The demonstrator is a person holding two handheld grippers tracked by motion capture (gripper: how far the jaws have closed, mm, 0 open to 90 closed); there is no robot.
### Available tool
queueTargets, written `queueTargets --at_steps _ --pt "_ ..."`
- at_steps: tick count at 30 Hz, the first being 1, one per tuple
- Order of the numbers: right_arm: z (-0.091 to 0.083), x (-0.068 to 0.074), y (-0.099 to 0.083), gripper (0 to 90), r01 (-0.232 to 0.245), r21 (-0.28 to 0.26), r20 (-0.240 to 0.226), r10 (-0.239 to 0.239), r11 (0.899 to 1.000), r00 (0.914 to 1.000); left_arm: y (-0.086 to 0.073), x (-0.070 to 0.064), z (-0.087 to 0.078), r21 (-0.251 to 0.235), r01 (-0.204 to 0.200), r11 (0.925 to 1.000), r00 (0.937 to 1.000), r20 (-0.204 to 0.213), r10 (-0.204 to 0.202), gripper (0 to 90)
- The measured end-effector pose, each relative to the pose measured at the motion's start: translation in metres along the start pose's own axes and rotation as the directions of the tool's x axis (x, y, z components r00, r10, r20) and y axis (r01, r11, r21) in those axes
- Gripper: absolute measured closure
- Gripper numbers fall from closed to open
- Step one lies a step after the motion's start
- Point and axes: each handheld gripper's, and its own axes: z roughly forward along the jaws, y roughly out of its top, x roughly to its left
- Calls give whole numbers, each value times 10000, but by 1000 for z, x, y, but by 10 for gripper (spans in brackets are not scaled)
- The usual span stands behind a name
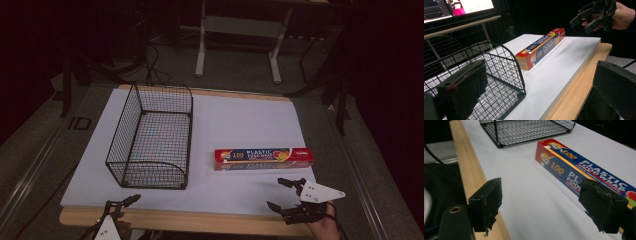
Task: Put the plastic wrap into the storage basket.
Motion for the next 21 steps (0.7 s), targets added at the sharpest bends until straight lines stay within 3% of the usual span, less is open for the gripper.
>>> queueTargets --at_steps 6,8,11,16,21 --pt "-1 5 6 169 258 -204 -354 -265 9995 9990 -1 0 1 72 -7 10000 10000 77 7 1" --pt "1 6 6 152 237 65 -411 -234 9997 9989 -1 1 1 85 19 10000 9999 107 -20 1" --pt "6 5 5 134 -255 1138 -597 325 9932 9977 -1 1 0 61 28 10000 9999 105 -28 1" --pt "7 4 4 127 -471 1494 -570 562 9876 9968 -1 0 1 84 39 10000 9998 213 -41 1" --pt "11 4 6 128 -89 1763 -328 149 9843 9994 -1 0 1 122 76 9999 9996 278 -80 1"
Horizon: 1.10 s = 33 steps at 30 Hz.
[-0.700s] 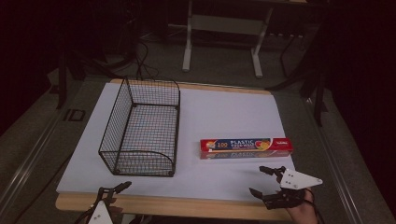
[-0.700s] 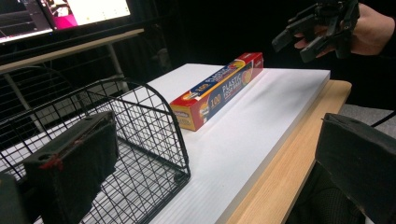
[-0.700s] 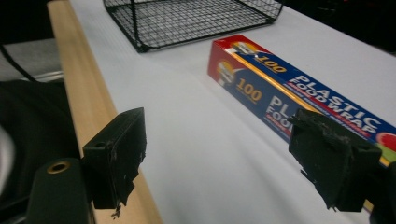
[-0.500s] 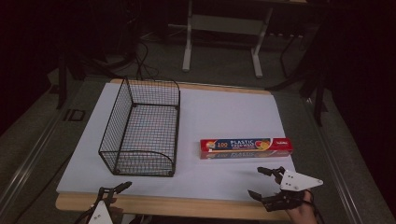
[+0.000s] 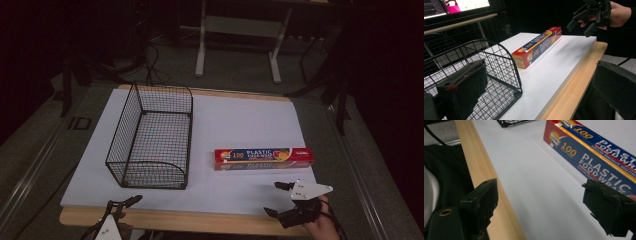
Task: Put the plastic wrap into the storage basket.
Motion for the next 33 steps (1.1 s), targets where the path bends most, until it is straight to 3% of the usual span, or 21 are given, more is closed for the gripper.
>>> queueTargets --at_steps 7,10,11,16,17,19,25,30,33 --pt "-1 -8 2 147 98 19 -88 -98 10000 9999 0 0 0 11 9 10000 10000 30 -9 1" --pt "-1 -12 1 146 -10 441 17 10 9990 10000 0 0 1 35 -1 10000 10000 56 0 1" --pt "-1 -13 1 124 -83 700 118 75 9975 9999 0 0 1 29 20 10000 9999 109 -20 1" --pt "-2 -18 3 101 -135 833 424 100 9964 9991 0 0 1 -21 83 10000 9995 302 -82 1" --pt "-2 -19 6 96 -210 813 864 139 9965 9962 0 0 2 -17 78 10000 9995 310 -77 1" --pt "-2 -21 7 94 -254 899 863 177 9956 9961 0 0 2 -7 88 10000 9994 325 -88 1" --pt "1 -28 15 94 146 1069 862 -239 9942 9960 -1 0 2 15 165 9999 9991 380 -166 1" --pt "8 -38 25 95 461 1588 821 -597 9862 9948 -1 1 3 22 200 9998 9990 396 -201 1" --pt "12 -44 32 95 813 1981 1071 -1040 9768 9888 -1 1 3 61 221 9997 9990 394 -223 1"
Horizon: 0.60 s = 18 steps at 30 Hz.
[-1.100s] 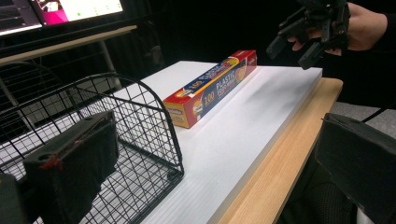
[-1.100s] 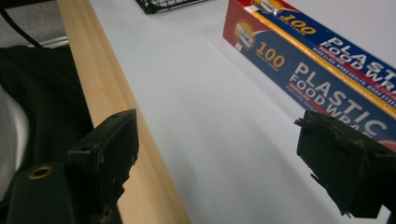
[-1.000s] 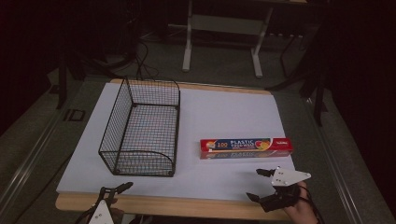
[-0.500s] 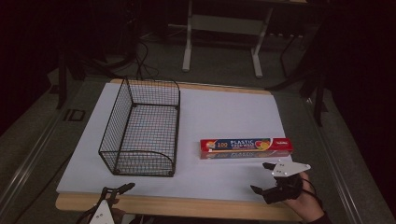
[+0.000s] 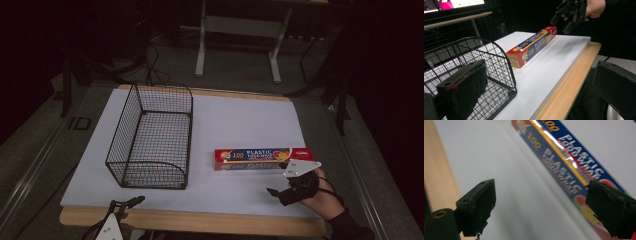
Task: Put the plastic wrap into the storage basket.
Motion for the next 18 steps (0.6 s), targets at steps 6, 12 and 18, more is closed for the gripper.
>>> queueTargets --at_steps 6,12,18 --pt "5 -13 13 99 513 481 170 -522 9975 9985 0 -1 0 84 -12 10000 10000 -9 12 1" --pt "14 -30 24 115 689 869 -27 -689 9938 9976 -1 -1 0 123 -2 9999 10000 -34 2 1" --pt "22 -39 33 129 954 1309 -212 -935 9868 9954 -2 -2 -1 223 23 9997 9999 -119 -20 1"
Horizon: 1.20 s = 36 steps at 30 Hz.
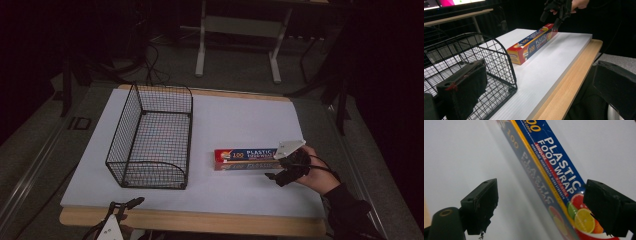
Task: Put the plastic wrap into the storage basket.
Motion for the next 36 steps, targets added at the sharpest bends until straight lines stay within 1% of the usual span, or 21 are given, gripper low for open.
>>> queueTargets --at_steps 4,5,6,9,11,13,16,17,18,20,21,22,24,25,26,28,29,30,32,33,36 --pt "6 -8 8 132 491 421 -52 -489 9979 9988 -1 -1 -1 32 32 10000 10000 -78 -32 1" --pt "10 -10 12 132 786 733 -127 -779 9942 9969 -1 -1 -1 43 50 10000 9999 -97 -49 1" --pt "10 -10 12 132 786 733 -127 -779 9942 9969 -1 -1 -2 59 53 10000 9999 -104 -52 1" --pt "17 -14 16 137 1173 1195 -287 -1147 9859 9930 -1 -1 -2 99 50 9999 9999 -122 -49 1" --pt "22 -17 19 137 1394 1362 -169 -1383 9808 9902 -1 -2 -3 107 69 9999 9999 -128 -68 1" --pt "26 -19 21 138 1568 1534 -203 -1556 9756 9876 -2 -2 -3 119 86 9999 9999 -135 -84 1" --pt "33 -24 24 138 1698 1757 -456 -1642 9697 9854 -2 -1 -3 123 101 9999 9998 -149 -99 1" --pt "38 -27 27 142 1777 1988 -640 -1682 9638 9837 -2 -1 -3 125 97 9999 9998 -153 -95 1" --pt "38 -27 27 142 1777 1988 -640 -1682 9638 9837 -2 -1 -3 126 96 9999 9998 -152 -95 1" --pt "42 -29 29 160 1915 2117 -674 -1812 9584 9811 -2 -1 -3 134 97 9999 9998 -159 -94 1" --pt "45 -32 32 160 2114 2149 -758 -1996 9535 9770 -2 -1 -3 144 102 9998 9998 -154 -100 1" --pt "45 -32 32 160 2114 2149 -758 -1996 9535 9770 -2 -1 -3 141 103 9998 9998 -147 -101 1" --pt "50 -35 36 160 2234 2329 -827 -2096 9465 9743 -2 -1 -3 142 99 9999 9998 -151 -96 1" --pt "54 -37 40 167 2335 2439 -1029 -2143 9413 9713 -2 -1 -3 141 103 9998 9998 -149 -101 1" --pt "54 -37 40 167 2335 2439 -1029 -2143 9413 9713 -2 -1 -3 142 100 9998 9998 -146 -98 1" --pt "58 -39 42 168 2469 2601 -1031 -2274 9335 9683 -2 -1 -3 145 101 9998 9999 -135 -99 1" --pt "62 -40 43 167 2514 2765 -1315 -2227 9275 9660 -2 -1 -3 158 105 9998 9999 -132 -103 1" --pt "66 -40 44 174 2598 2917 -1428 -2266 9206 9635 -2 -1 -3 168 103 9998 9999 -124 -101 1" --pt "72 -40 44 178 2797 3227 -1552 -2410 9042 9580 -2 -1 -3 200 97 9998 9999 -116 -95 1" --pt "75 -42 44 182 2835 3330 -1567 -2437 8993 9571 -2 -1 -3 201 93 9998 9999 -116 -91 1" --pt "81 -45 45 183 2739 3509 -1865 -2198 8955 9576 -3 -1 -2 220 102 9997 9999 -96 -99 1"
